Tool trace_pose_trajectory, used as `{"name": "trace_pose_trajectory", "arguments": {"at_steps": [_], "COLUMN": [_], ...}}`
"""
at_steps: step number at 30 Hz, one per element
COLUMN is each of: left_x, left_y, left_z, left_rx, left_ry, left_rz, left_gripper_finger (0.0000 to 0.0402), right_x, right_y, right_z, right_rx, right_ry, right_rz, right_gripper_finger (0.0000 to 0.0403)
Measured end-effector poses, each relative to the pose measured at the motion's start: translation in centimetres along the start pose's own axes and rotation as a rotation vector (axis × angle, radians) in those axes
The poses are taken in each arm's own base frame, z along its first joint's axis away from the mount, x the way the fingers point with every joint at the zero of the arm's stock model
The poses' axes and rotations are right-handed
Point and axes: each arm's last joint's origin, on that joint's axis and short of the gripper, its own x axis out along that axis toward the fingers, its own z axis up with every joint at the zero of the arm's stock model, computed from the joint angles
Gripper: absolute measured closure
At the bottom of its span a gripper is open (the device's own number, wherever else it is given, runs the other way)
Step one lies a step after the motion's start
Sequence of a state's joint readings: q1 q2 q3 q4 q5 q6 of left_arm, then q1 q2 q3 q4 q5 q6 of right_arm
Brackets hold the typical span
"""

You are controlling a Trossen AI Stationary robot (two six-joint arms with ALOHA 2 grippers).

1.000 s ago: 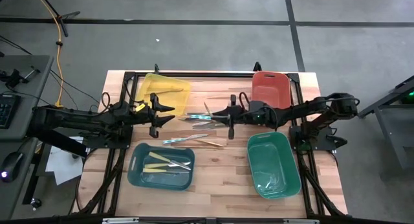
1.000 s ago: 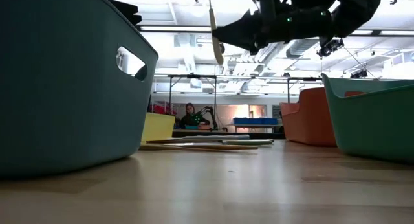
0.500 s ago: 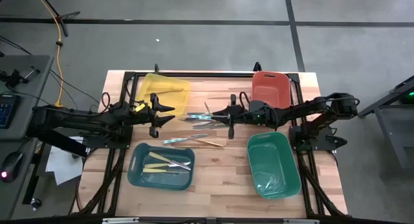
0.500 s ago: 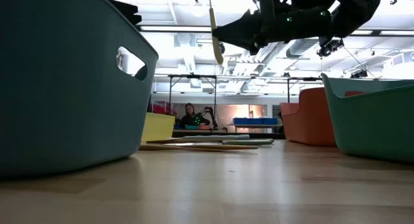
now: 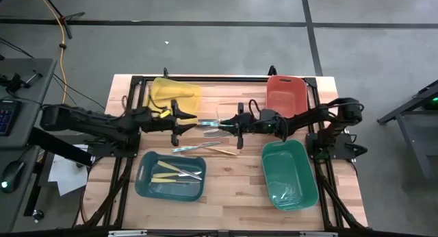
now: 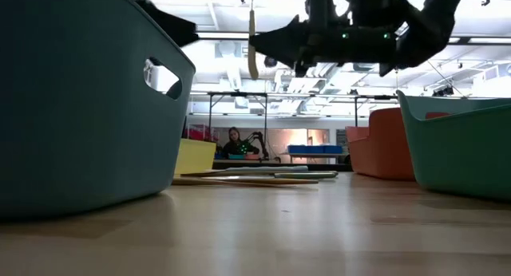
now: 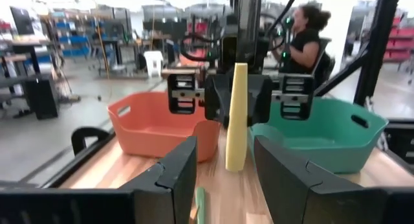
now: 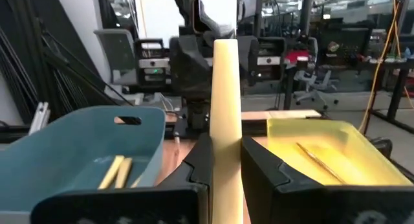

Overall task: Sort silverware by color (type)
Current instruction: Put the yellow knife into the blue bin

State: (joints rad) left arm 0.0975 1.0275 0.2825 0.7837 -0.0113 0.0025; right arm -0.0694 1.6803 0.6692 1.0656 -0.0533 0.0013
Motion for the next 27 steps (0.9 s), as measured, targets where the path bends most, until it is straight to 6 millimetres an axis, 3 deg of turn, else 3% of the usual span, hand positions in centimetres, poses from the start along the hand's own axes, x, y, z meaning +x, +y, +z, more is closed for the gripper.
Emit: {"name": "trace_pose_trajectory", "arguments": {"at_steps": [10, 19, 22, 27], "left_x": [4.7, 5.2, 5.2, 5.2], "left_y": [-0.1, -0.7, -0.7, -0.8], "left_z": [-0.3, -0.7, -0.8, -0.7], "left_rx": [-0.027, -0.028, -0.027, -0.026], "left_ry": [0.056, 0.048, 0.055, 0.048], "left_rz": [-0.002, -0.119, -0.119, -0.125], "left_gripper_finger": [0.0259, 0.0259, 0.0259, 0.0259], "right_x": [2.8, 2.8, 2.8, 2.8], "right_y": [0.2, 0.1, 0.1, 0.1], "right_z": [-0.2, -0.1, -0.1, -0.1], "right_rx": [0.023, 0.024, 0.023, 0.023], "right_ry": [0.094, 0.087, 0.087, 0.086], "right_rz": [0.04, 0.025, 0.017, 0.018], "right_gripper_finger": [0.0368, 0.0369, 0.0401, 0.0397]}}
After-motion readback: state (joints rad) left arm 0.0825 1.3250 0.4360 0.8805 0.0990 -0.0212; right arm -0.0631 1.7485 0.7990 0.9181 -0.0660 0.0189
